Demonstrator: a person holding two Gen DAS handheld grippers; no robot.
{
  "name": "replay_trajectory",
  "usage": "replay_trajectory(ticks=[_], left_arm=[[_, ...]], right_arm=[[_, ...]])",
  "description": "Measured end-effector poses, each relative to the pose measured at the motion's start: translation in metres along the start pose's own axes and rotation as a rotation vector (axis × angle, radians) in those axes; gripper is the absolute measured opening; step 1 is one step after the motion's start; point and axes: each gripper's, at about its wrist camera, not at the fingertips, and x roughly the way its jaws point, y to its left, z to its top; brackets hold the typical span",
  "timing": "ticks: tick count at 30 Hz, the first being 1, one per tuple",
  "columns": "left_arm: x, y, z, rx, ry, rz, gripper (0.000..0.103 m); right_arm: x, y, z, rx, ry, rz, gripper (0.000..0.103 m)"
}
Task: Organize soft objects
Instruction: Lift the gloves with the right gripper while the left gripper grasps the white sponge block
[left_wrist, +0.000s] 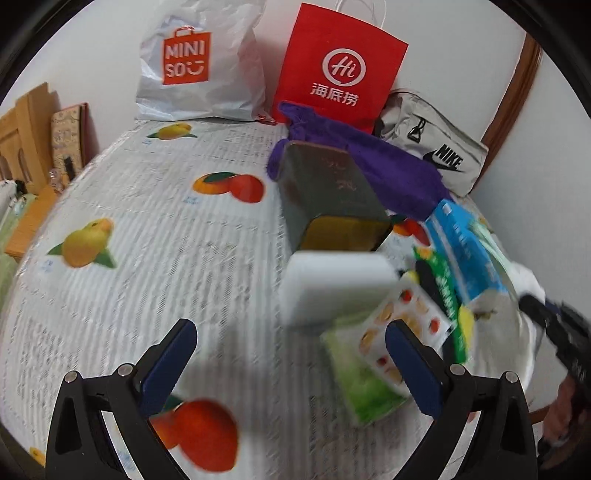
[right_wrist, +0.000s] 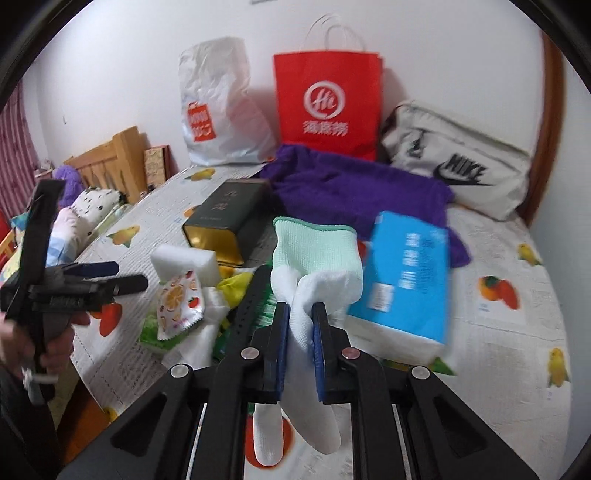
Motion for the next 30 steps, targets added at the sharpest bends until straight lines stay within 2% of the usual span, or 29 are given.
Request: replay_trajectory(ticks=[2,7,11,16,18,19,20,25,28,30], left_arm=[[0.004,-0.006,0.006,-0.002,0.000,-0.022,0.103],[0.019,-0.029,0.024,0.039,0.020,0.004,0.103],[0.037,-0.038,0.037,0.026,0.072,0.007,0.103],[0.068,-0.046,0.036,0.049,0.168,0.116,0.103],[0.068,-0.043,0.036,0.032,0.149,0.098,0.102],[0.066,-0.042,0.037,0.030,0.138,0.091,0.097],[0.064,-0.041,0.038,0.033,0.135,0.086,0.083],[0.046,-0.041,0.044,0.064,0.088,0.076,0.082],[0.034,-0.038,0.045,0.048,0.064,0.040,0.081],[0.027,-0.038,0.045,0.050,0.048,0.041,0.081]], right_arm=[[-0.011,-0.009,-0.007,0.007,-0.001,-0.013,0.012],[-0.030,-0.030,-0.031,0.030,0.025,-0.061,0.012],[-0.037,-0.040,-0.049,0.047,0.042,-0.063,0.012],[-0.025,-0.049,-0.065,0.068,0.092,-0.046,0.012],[-0.017,-0.049,-0.072,0.076,0.113,-0.041,0.012],[-0.013,-0.050,-0.074,0.078,0.126,-0.035,0.012],[-0.011,-0.050,-0.075,0.077,0.131,-0.032,0.012],[-0.021,-0.047,-0.070,0.068,0.097,0.021,0.012],[-0.025,-0.047,-0.066,0.079,0.091,0.043,0.012],[-0.029,-0.046,-0.065,0.077,0.084,0.049,0.012]])
